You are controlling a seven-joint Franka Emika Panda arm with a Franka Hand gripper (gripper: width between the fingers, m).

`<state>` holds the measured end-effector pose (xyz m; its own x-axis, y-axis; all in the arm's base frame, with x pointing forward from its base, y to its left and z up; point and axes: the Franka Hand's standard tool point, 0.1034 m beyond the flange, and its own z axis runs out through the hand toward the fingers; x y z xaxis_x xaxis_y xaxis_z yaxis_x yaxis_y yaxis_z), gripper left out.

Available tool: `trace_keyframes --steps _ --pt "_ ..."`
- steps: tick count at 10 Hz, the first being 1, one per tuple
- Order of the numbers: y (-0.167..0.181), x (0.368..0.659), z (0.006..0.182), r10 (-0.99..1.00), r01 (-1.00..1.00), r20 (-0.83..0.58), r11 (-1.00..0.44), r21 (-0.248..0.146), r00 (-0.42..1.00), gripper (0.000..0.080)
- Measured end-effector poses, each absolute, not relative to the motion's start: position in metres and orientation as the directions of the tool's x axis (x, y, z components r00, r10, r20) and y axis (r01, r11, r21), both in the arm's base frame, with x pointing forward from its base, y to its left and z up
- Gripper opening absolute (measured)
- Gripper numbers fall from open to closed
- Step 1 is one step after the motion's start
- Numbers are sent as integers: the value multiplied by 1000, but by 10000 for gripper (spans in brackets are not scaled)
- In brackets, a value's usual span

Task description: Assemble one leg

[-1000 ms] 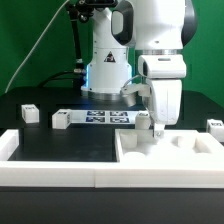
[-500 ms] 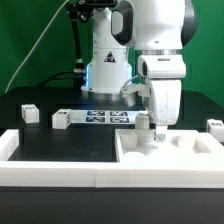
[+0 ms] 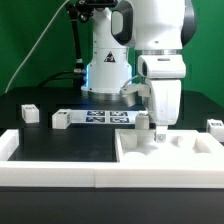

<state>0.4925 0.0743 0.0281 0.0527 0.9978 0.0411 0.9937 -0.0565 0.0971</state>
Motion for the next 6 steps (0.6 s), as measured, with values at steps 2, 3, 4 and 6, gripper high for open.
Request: trace_keyframes --steps 2,3,4,6 --pt "87 497 49 995 988 45 -96 123 91 649" --pt "92 498 55 994 986 43 -106 125 102 649" --pt "95 499 59 990 982 50 -141 129 136 649" --pt "93 499 57 989 982 49 -143 126 138 649"
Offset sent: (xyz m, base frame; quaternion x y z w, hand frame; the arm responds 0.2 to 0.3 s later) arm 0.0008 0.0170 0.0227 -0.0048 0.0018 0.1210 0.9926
